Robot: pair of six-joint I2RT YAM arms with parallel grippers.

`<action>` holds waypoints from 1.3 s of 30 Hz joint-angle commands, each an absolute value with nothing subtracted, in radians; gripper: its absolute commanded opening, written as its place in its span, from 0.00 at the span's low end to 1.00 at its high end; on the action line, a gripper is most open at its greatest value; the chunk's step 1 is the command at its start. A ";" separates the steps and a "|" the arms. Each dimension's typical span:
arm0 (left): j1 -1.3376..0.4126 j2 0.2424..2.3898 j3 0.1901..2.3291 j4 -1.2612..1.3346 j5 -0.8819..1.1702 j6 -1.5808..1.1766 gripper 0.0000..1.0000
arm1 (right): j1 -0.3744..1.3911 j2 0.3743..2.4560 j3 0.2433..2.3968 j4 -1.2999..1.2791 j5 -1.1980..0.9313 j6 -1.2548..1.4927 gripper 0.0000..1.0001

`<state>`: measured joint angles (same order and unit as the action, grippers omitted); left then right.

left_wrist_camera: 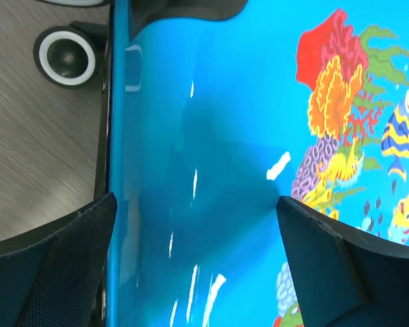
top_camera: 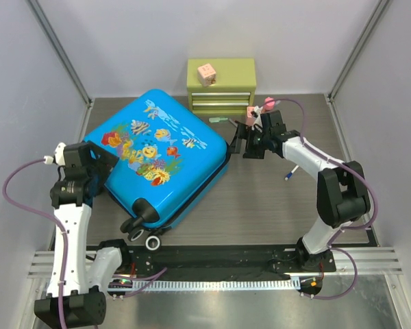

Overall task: Pack the luggage
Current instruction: Zip the luggage at the center of the board.

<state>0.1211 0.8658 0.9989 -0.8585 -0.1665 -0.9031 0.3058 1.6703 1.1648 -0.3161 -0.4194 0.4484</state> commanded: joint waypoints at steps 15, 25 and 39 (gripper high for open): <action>0.129 0.997 0.867 -0.490 -0.012 -0.879 1.00 | 0.414 1.802 1.298 -0.181 -0.394 0.647 0.01; 0.143 1.209 0.969 -0.287 0.043 -0.884 1.00 | 0.474 1.864 1.354 -0.078 -0.227 0.929 0.01; 0.164 1.220 1.199 -0.613 -0.061 -0.809 1.00 | 0.551 2.006 1.551 -0.014 -0.144 1.057 0.01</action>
